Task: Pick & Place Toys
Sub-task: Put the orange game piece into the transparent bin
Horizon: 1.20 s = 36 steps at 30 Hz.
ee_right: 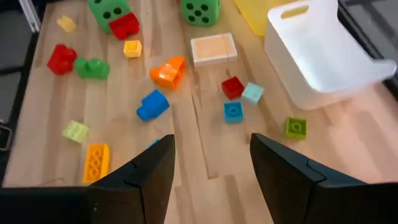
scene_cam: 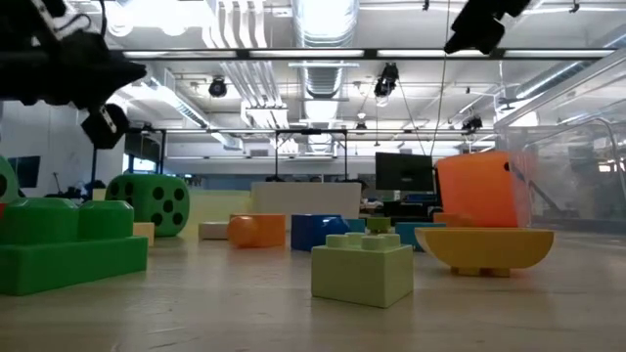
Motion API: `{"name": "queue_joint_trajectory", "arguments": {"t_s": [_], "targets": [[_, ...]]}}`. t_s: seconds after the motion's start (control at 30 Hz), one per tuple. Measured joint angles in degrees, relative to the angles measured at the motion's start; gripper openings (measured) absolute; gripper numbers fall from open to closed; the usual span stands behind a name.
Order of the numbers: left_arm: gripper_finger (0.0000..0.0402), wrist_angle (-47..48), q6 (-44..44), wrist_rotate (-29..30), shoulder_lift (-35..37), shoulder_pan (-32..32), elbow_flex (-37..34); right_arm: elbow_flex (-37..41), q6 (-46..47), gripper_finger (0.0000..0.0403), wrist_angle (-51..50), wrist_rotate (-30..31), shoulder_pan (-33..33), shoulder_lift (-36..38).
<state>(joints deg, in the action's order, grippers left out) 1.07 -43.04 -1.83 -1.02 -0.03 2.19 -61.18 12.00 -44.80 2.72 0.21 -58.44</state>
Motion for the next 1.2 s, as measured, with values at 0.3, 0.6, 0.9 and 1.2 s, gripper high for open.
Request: {"name": "queue_joint_trajectory", "arguments": {"t_s": [0.3,0.6,0.9,1.2], "targets": [[0.0,0.24,-8.25,3.91,0.0,0.42,1.75,-9.43,-12.73,0.0206,-2.96,-1.19,0.03,-11.73],[0.0,0.06,-4.41,2.48,-0.81,0.98,6.74,-14.07,-19.82,0.0206,-10.57,4.81,-1.63,-22.24],[0.0,2.56,2.67,2.26,-7.02,1.59,12.14,-19.69,-26.42,0.0206,-18.58,4.99,-5.97,-33.6],[0.0,10.93,10.69,3.08,-16.14,4.45,19.83,-20.14,-30.92,0.0206,-21.12,8.52,-8.41,-41.04]]}}
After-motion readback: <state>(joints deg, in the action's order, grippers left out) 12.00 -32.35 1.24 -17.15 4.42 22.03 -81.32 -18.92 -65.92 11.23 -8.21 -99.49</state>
